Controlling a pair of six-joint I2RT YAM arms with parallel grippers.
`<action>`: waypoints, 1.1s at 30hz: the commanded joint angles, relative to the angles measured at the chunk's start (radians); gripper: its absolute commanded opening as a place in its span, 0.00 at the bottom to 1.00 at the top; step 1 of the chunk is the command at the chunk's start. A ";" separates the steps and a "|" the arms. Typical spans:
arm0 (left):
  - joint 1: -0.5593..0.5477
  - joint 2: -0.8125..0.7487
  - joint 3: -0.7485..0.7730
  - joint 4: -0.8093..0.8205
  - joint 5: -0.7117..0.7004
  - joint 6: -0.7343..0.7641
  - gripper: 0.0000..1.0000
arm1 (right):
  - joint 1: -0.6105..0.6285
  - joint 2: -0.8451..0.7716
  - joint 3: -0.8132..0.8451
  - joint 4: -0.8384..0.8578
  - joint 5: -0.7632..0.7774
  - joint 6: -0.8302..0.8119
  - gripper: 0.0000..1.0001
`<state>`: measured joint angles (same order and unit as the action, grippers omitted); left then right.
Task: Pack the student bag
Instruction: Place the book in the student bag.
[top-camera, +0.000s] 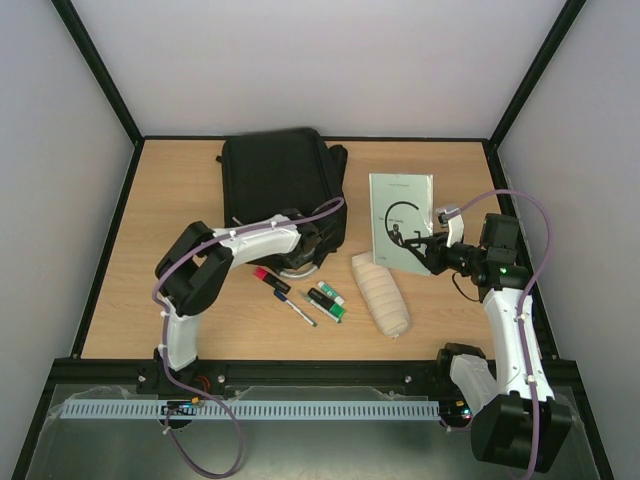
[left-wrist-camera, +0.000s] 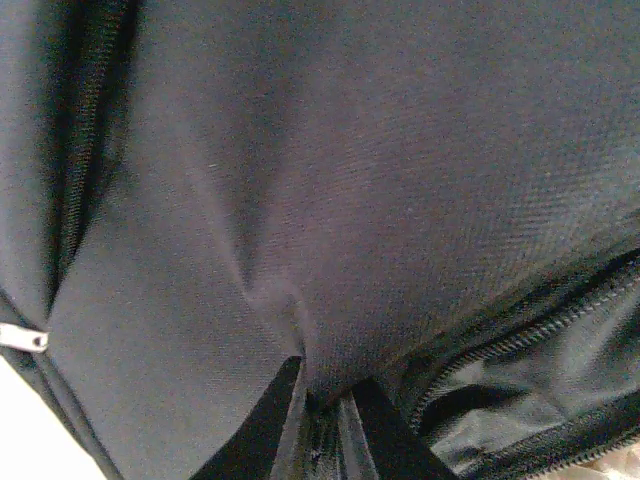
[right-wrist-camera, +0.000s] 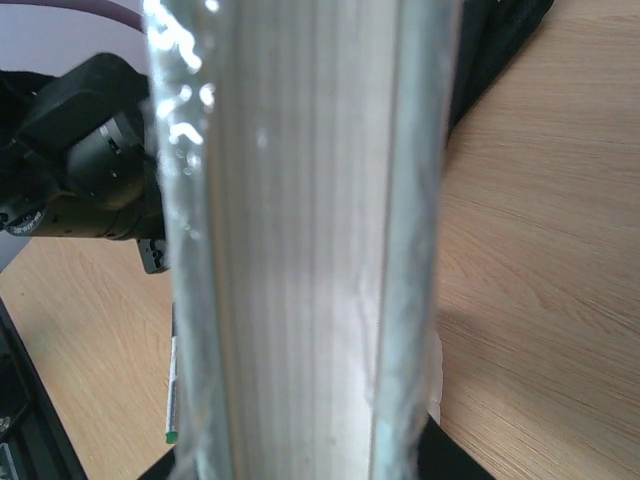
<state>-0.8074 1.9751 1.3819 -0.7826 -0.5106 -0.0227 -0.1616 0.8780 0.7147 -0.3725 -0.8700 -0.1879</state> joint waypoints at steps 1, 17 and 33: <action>-0.008 -0.011 0.086 0.002 -0.100 -0.016 0.04 | 0.000 -0.004 0.028 0.044 -0.079 -0.021 0.01; -0.024 -0.242 0.163 0.194 -0.100 -0.011 0.02 | 0.047 0.278 0.234 -0.044 -0.150 0.219 0.01; 0.164 -0.320 0.037 0.359 0.263 -0.155 0.02 | 0.130 0.546 0.239 -0.269 -0.290 0.194 0.01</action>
<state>-0.6849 1.6749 1.4246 -0.5190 -0.3923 -0.1181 -0.0628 1.4220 0.9768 -0.6098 -1.0161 0.0292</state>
